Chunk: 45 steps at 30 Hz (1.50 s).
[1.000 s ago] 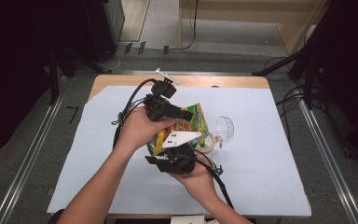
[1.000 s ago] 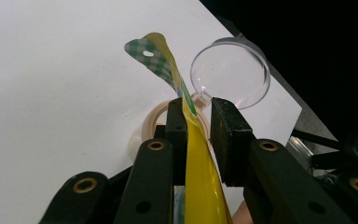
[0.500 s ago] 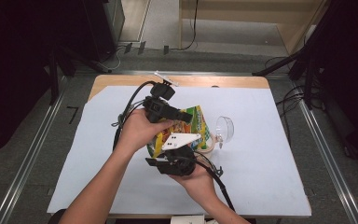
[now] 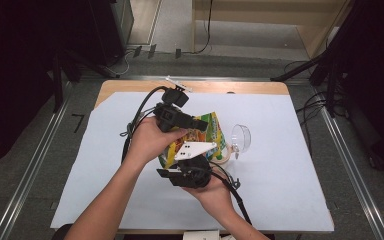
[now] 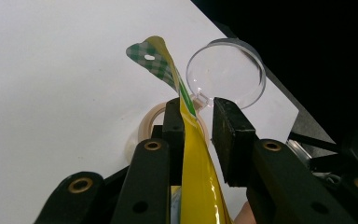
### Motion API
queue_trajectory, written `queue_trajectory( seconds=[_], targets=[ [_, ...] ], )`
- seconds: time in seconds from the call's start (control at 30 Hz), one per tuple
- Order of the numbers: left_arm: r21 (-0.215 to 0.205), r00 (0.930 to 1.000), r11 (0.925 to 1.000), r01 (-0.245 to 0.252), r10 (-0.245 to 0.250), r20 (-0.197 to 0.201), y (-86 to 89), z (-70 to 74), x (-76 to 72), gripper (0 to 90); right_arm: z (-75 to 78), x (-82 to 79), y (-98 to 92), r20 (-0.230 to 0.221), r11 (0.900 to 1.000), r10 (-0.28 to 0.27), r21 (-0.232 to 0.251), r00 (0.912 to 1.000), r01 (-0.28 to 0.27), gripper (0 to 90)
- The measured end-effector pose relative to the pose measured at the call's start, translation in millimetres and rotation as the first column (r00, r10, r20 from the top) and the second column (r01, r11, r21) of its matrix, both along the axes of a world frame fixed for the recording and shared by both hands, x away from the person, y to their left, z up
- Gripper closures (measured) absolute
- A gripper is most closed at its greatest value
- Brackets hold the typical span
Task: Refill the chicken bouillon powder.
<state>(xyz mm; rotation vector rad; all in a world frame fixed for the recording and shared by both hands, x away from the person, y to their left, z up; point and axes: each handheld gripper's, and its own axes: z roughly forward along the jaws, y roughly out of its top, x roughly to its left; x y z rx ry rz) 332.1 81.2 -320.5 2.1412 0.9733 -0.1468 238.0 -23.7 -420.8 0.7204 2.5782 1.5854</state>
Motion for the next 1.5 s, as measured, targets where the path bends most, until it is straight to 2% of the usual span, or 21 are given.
queue_trajectory(
  seconds=[1.03, 1.5],
  targets=[
    [0.010, 1.0000, 0.9999, -0.002, 0.002, -0.002, -0.2, -2.4, -0.8, 76.3, -1.3, -1.8, 0.7, -0.007, 1.000, 0.001, 0.002, 1.0000, -0.001, 70.7],
    [0.045, 0.9987, 0.9989, 0.014, -0.017, 0.048, -2.3, -1.9, -3.8, 79.0, -1.7, -2.1, 1.2, 0.003, 1.000, 0.001, 0.000, 1.0000, -0.001, 71.4]
  ],
)
